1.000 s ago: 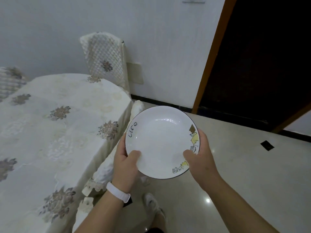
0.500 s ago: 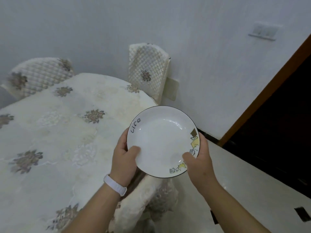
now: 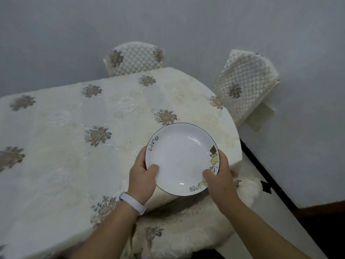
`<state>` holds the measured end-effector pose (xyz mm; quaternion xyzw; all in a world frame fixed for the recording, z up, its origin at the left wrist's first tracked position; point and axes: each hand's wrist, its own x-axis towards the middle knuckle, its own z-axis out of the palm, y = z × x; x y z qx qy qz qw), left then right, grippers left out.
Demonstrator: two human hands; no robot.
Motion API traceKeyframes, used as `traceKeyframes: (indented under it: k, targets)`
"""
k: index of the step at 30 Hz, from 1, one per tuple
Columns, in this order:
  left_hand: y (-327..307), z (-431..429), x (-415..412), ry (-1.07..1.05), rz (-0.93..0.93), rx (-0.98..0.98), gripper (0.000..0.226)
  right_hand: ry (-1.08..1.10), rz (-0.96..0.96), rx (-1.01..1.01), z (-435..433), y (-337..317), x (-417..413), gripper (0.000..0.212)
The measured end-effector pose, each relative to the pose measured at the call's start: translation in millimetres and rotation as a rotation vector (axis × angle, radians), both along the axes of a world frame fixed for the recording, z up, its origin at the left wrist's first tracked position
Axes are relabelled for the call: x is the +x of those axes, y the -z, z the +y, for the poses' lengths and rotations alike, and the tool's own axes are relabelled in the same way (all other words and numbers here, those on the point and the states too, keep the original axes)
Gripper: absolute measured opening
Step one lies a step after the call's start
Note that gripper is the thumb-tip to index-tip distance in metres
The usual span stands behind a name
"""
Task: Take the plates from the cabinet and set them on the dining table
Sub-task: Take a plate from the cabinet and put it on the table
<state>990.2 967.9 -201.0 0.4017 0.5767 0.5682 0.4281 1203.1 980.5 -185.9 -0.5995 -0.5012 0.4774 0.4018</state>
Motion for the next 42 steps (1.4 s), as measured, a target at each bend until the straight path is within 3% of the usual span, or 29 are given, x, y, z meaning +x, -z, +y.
traceKeyframes:
  k: [15, 27, 42]
  targets:
    - [106, 68, 39, -0.181, 0.103, -0.350, 0.061, -0.381, -0.169, -0.309, 148, 108, 33, 0.068]
    - [147, 79, 59, -0.377, 0.234, -0.592, 0.054, -0.539, -0.288, -0.324, 188, 152, 35, 0.069]
    - [155, 79, 60, -0.408, 0.409, -0.582, 0.046, -0.619, -0.504, -0.247, 199, 164, 25, 0.071]
